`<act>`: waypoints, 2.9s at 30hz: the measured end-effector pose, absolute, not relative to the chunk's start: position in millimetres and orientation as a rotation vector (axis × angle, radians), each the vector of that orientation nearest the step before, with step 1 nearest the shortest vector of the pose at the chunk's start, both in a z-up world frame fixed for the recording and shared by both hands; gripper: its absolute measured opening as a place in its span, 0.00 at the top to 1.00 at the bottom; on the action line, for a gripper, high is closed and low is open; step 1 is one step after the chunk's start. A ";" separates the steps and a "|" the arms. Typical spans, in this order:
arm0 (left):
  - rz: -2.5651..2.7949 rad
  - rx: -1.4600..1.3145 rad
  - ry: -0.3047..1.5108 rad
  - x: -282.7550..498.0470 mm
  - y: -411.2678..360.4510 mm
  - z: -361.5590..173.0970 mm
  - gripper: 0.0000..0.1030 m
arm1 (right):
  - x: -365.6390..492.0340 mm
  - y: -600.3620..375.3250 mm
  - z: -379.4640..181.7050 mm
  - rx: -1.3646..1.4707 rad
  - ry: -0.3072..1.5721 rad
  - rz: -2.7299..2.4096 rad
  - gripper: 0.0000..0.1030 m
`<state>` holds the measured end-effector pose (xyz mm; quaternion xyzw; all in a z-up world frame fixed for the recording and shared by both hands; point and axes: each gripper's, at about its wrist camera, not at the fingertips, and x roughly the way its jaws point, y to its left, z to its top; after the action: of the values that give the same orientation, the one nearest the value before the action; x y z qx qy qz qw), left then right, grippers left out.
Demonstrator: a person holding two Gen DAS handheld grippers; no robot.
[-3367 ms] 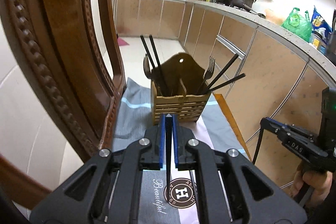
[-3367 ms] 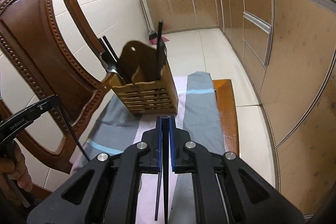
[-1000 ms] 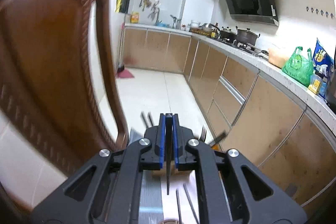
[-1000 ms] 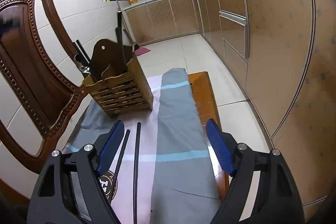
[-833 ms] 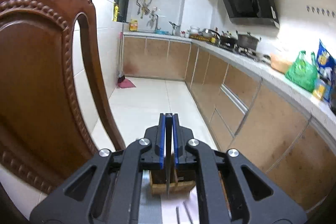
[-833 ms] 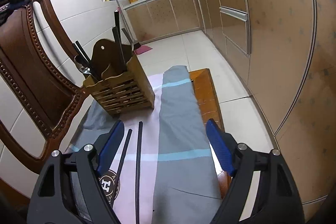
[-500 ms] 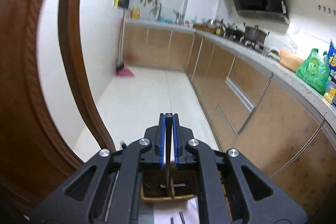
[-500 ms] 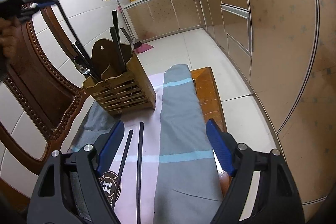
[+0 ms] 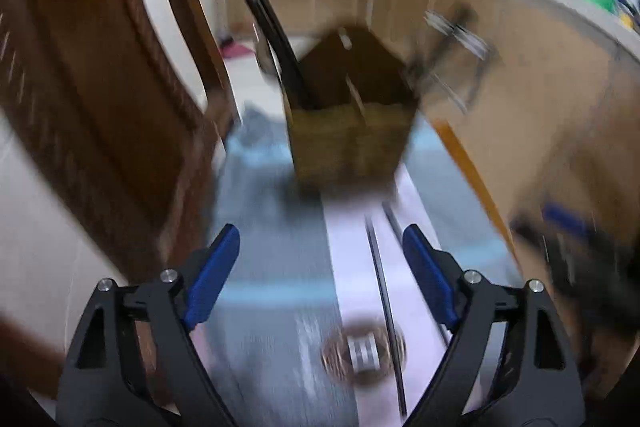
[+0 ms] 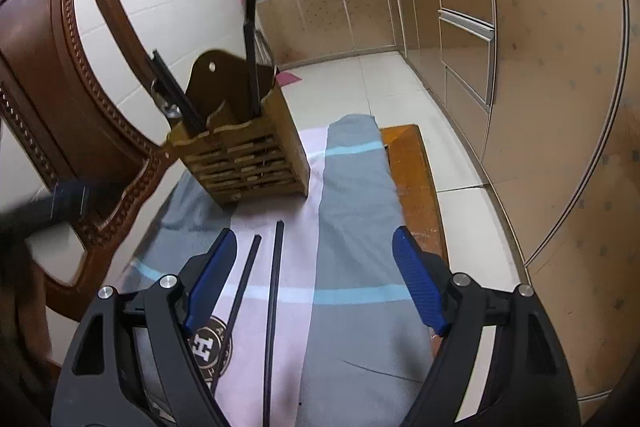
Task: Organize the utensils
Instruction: 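Move both tools back down toward the last two black chopsticks, then grasp a black chopstick with the right tool while the left tool grasps the other, then lift both chopsticks and carry them up to the wooden holder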
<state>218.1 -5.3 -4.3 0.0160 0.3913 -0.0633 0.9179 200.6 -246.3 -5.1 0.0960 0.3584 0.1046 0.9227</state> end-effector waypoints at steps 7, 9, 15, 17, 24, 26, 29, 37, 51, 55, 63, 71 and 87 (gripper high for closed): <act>-0.155 -0.007 0.902 166.6 -14.6 -51.7 0.19 | 183.8 -231.6 -18.5 0.104 0.798 0.222 0.24; -0.164 0.007 0.911 164.1 -17.2 -55.3 0.19 | 173.6 -227.4 -20.7 0.082 0.819 0.235 0.24; -0.161 0.032 0.906 160.5 -19.7 -53.8 0.19 | 141.8 -221.2 -31.5 0.056 0.840 0.258 0.24; -0.157 0.028 0.897 159.4 -18.5 -51.5 0.19 | 137.9 -220.6 -32.8 0.048 0.839 0.256 0.24; -0.141 0.019 0.899 160.2 -15.2 -51.3 0.19 | 139.8 -223.7 -34.0 0.053 0.835 0.241 0.24; -0.143 0.020 0.902 160.3 -15.0 -51.7 0.19 | 140.5 -222.2 -33.7 0.048 0.835 0.244 0.24; -0.145 0.016 0.904 160.4 -14.3 -50.9 0.19 | 140.1 -217.9 -33.6 0.035 0.832 0.253 0.24; -0.152 -0.004 0.900 165.9 -9.9 -47.7 0.19 | 179.4 -186.1 -39.4 -0.051 0.868 0.267 0.24; -0.110 -0.022 0.942 181.0 10.0 -59.6 0.19 | 330.7 -139.7 -99.6 -0.075 1.121 0.247 0.72; -0.106 -0.026 0.960 186.2 7.4 -63.9 0.19 | 345.8 -134.3 -99.8 -0.092 1.121 0.235 0.80; -0.124 -0.005 1.006 217.6 -13.6 -74.8 0.19 | 348.7 -153.5 -84.5 0.003 1.115 0.275 0.93; -0.125 0.031 1.073 291.6 -49.2 -85.4 0.38 | 342.3 -198.2 -65.1 0.092 1.091 0.298 0.93; -0.155 0.064 1.158 358.1 -82.9 -113.5 0.94 | 332.8 -208.2 -54.0 0.120 1.083 0.358 0.93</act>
<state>358.1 -82.9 -113.5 0.0300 0.5465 -0.0733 0.8337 332.8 -208.2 -54.0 0.0568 0.5125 0.1694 0.8399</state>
